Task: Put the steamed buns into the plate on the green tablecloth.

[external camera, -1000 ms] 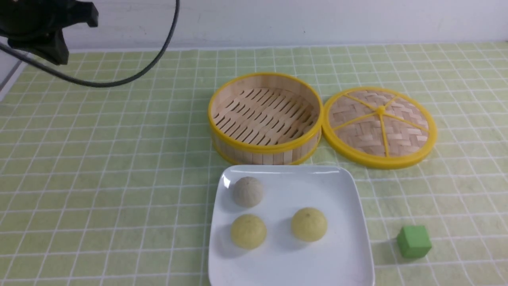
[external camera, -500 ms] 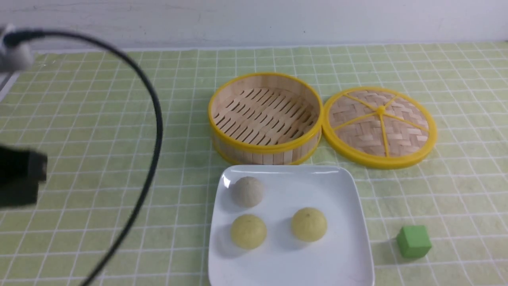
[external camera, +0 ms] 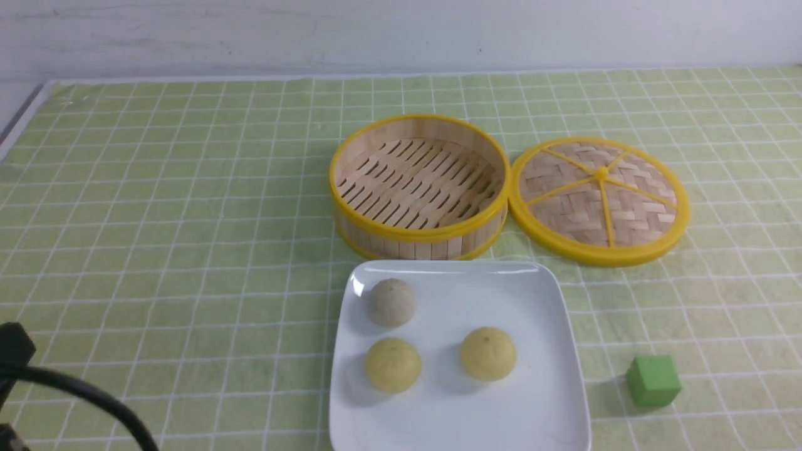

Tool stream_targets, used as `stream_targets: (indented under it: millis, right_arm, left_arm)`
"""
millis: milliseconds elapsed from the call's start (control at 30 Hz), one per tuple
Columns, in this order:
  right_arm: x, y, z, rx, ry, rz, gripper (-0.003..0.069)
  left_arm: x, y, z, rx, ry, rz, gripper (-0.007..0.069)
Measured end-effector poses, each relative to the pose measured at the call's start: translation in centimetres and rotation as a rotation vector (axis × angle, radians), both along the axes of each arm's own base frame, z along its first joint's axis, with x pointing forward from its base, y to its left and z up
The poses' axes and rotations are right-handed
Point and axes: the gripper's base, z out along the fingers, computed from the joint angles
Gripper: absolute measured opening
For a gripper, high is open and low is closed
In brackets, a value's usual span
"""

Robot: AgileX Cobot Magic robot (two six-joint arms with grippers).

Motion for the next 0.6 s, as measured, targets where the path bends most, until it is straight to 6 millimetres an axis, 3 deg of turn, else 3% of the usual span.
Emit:
stream_targets:
  millis: [200,433,600]
  right_arm:
    - [0.0,0.0,0.0,-0.001,0.000,0.000,0.0055]
    - [0.0,0.0,0.0,-0.002,0.000,0.000,0.0060]
    - [0.0,0.0,0.0,-0.002,0.000,0.000,0.0062]
  left_arm:
    - [0.1,0.0,-1.8,0.000,0.033,0.001,0.0019]
    - [0.1,0.1,-2.3,0.043,0.061,0.007,0.0024]
    - [-0.4,0.7,-5.0,0.114,0.035,0.072,0.0034]
